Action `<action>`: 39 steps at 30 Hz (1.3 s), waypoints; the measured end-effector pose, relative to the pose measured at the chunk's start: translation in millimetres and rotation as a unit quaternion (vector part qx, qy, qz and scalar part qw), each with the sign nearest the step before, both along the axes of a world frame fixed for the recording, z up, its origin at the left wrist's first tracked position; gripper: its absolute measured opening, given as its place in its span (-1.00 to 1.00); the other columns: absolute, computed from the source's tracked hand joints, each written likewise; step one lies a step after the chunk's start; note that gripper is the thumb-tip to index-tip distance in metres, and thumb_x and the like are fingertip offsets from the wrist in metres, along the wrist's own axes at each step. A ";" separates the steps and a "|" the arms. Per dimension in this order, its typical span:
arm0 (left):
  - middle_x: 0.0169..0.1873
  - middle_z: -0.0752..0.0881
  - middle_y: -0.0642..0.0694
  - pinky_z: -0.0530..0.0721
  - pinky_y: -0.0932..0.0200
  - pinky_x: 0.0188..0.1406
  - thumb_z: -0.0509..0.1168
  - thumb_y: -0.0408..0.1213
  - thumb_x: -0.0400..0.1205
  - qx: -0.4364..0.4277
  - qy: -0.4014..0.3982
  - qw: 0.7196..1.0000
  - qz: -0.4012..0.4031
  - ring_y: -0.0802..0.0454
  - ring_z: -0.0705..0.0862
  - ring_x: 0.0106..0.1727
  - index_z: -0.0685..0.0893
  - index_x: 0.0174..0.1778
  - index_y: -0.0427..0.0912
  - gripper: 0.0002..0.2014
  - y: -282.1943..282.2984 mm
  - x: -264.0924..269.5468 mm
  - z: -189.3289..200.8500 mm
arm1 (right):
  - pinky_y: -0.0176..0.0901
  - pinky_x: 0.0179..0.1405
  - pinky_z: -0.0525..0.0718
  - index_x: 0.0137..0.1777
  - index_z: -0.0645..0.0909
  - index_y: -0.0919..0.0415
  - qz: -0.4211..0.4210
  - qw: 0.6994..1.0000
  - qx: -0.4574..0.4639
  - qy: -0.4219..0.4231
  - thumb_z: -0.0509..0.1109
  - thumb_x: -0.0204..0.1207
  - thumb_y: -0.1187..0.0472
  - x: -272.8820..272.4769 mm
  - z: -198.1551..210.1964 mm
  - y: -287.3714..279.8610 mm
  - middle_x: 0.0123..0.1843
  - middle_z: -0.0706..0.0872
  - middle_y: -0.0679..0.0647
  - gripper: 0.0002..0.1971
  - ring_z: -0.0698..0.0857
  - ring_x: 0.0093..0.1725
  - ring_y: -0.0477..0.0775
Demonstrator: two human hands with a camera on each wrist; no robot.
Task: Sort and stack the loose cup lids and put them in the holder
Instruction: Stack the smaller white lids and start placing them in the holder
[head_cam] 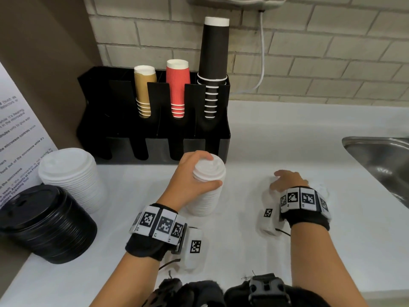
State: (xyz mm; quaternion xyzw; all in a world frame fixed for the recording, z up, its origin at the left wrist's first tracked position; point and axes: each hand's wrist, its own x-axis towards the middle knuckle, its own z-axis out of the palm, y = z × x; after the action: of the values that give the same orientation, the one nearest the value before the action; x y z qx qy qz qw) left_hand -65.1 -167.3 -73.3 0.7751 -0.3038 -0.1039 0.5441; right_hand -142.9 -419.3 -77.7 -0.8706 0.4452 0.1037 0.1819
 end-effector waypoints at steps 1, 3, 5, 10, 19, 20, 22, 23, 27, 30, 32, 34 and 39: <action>0.29 0.44 0.08 0.44 0.38 0.08 0.59 -0.25 0.41 0.001 0.002 1.000 -0.002 0.10 0.48 0.27 0.54 0.15 0.22 -0.50 0.6 0.0 -0.1 | 0.14 0.48 0.34 0.50 0.44 -0.02 -0.004 1.000 -0.011 0.009 0.29 0.59 0.22 -1.3 -2.4 0.7 0.48 0.37 0.22 -0.53 0.32 0.49 0.36; 0.30 0.42 0.08 0.43 0.33 0.12 0.58 -0.24 0.42 0.001 0.003 1.000 -0.001 0.12 0.47 0.27 0.54 0.16 0.22 -0.51 1.2 -0.6 -0.4 | 0.18 0.41 0.39 0.47 0.45 -0.14 -0.016 1.000 -0.018 0.012 0.30 0.55 0.24 -2.7 -6.0 2.5 0.45 0.31 0.23 -0.50 0.29 0.46 0.42; 0.30 0.40 0.09 0.41 0.43 0.12 0.58 -0.26 0.41 -0.005 0.002 1.000 0.005 0.16 0.46 0.28 0.55 0.11 0.26 -0.52 1.4 -1.2 -0.7 | 0.17 0.35 0.43 0.39 0.50 -0.17 -0.023 0.999 -0.027 0.004 0.25 0.55 0.26 -3.6 -8.8 2.5 0.40 0.34 0.24 -0.55 0.33 0.42 0.42; 0.30 0.40 0.09 0.39 0.50 0.10 0.58 -0.27 0.42 -0.003 -0.002 1.000 0.003 0.25 0.46 0.23 0.55 0.10 0.26 -0.52 1.9 0.4 0.8 | 0.17 0.30 0.47 0.27 0.53 -0.16 -0.022 0.999 -0.043 0.002 0.11 0.63 0.26 -4.1 -12.2 2.7 0.34 0.37 0.23 -0.64 0.40 0.33 0.44; 0.29 0.44 0.05 0.45 0.36 0.18 0.60 -0.28 0.40 -0.015 -0.001 1.000 -0.004 0.20 0.47 0.26 0.52 0.22 0.21 -0.44 5.6 0.8 -0.5 | 0.00 0.14 0.45 0.40 0.26 -0.22 0.145 0.955 0.153 -0.209 0.22 0.62 -0.03 5.7 50.4 23.5 0.33 0.50 0.24 -0.62 0.57 0.19 0.23; 0.28 0.47 0.05 0.45 0.39 0.18 0.61 -0.29 0.39 -0.020 -0.001 1.000 0.001 0.25 0.48 0.26 0.48 0.30 0.18 -0.36 5.9 1.6 -1.3 | -0.07 0.10 0.45 0.35 0.30 -0.26 0.166 0.935 0.184 -0.254 0.23 0.61 -0.01 7.6 55.7 32.8 0.28 0.54 0.19 -0.65 0.59 0.14 0.14; 0.23 0.53 0.12 0.46 0.49 0.12 0.64 -0.29 0.35 -0.035 0.011 0.999 0.011 0.42 0.50 0.21 0.33 0.44 0.14 -0.18 5.8 3.2 -2.6 | -0.21 -0.04 0.47 0.28 0.37 -0.26 0.196 0.898 0.231 -0.318 0.27 0.60 0.05 12.3 62.0 52.4 0.16 0.59 0.09 -0.70 0.59 0.01 -0.05; 0.19 0.54 0.18 0.47 0.52 0.08 0.65 -0.29 0.34 -0.039 0.019 0.999 0.016 0.51 0.51 0.17 0.26 0.49 0.14 -0.10 5.6 3.8 -2.9 | -0.28 -0.12 0.49 0.26 0.40 -0.24 0.212 0.885 0.243 -0.336 0.30 0.60 0.07 15.1 63.6 61.5 0.10 0.59 0.05 -0.70 0.60 -0.04 -0.10; 0.15 0.56 0.22 0.49 0.64 -0.03 0.65 -0.31 0.33 -0.051 0.034 0.998 0.020 0.61 0.54 0.07 0.13 0.57 0.09 0.03 6.0 5.5 -4.5 | -0.56 -0.23 0.55 0.16 0.54 -0.10 0.289 0.858 0.220 -0.363 0.45 0.52 0.16 23.4 64.4 89.2 0.01 0.61 -0.02 -0.73 0.61 -0.11 -0.13; 0.16 0.57 0.17 0.52 0.62 -0.06 0.65 -0.31 0.33 -0.055 0.039 0.998 0.020 0.56 0.57 0.07 0.10 0.58 0.09 0.04 8.0 6.1 -5.2 | -0.57 -0.21 0.50 0.09 0.62 -0.14 0.324 0.860 0.183 -0.349 0.54 0.42 0.15 26.0 63.0 99.4 0.13 0.61 -0.01 -0.71 0.60 0.04 -0.12; 0.19 0.57 0.12 0.53 0.61 -0.06 0.65 -0.32 0.33 -0.056 0.039 0.997 0.020 0.51 0.58 0.08 0.10 0.58 0.09 0.04 8.6 6.5 -5.6 | -0.50 -0.14 0.46 0.05 0.65 -0.17 0.345 0.860 0.163 -0.339 0.57 0.37 0.16 27.8 62.5 104.6 0.14 0.58 -0.03 -0.70 0.58 0.06 -0.19; 0.20 0.58 0.11 0.55 0.54 -0.03 0.65 -0.32 0.32 -0.056 0.036 0.998 0.019 0.49 0.59 0.09 0.13 0.58 0.08 0.03 8.9 7.3 -5.8 | -0.38 -0.06 0.44 0.00 0.68 -0.16 0.358 0.856 0.149 -0.342 0.59 0.34 0.21 29.4 62.7 108.4 0.07 0.55 -0.11 -0.70 0.53 0.00 -0.27; 0.15 0.61 0.19 0.59 0.49 -0.06 0.65 -0.30 0.32 -0.057 0.029 0.998 0.010 0.48 0.59 0.09 0.27 0.50 0.12 -0.08 10.2 8.1 -5.8 | -0.38 -0.01 0.44 -0.06 0.71 -0.16 0.368 0.856 0.138 -0.336 0.60 0.30 0.25 30.0 64.3 111.2 0.05 0.52 -0.21 -0.70 0.51 -0.05 -0.30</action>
State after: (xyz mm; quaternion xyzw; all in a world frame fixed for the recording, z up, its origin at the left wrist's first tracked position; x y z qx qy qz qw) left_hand -57.0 -157.2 -79.1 0.7424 -0.2858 -0.1032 0.5971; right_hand -112.9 -308.1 -13.4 -0.9188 -0.0149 -0.0755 0.3871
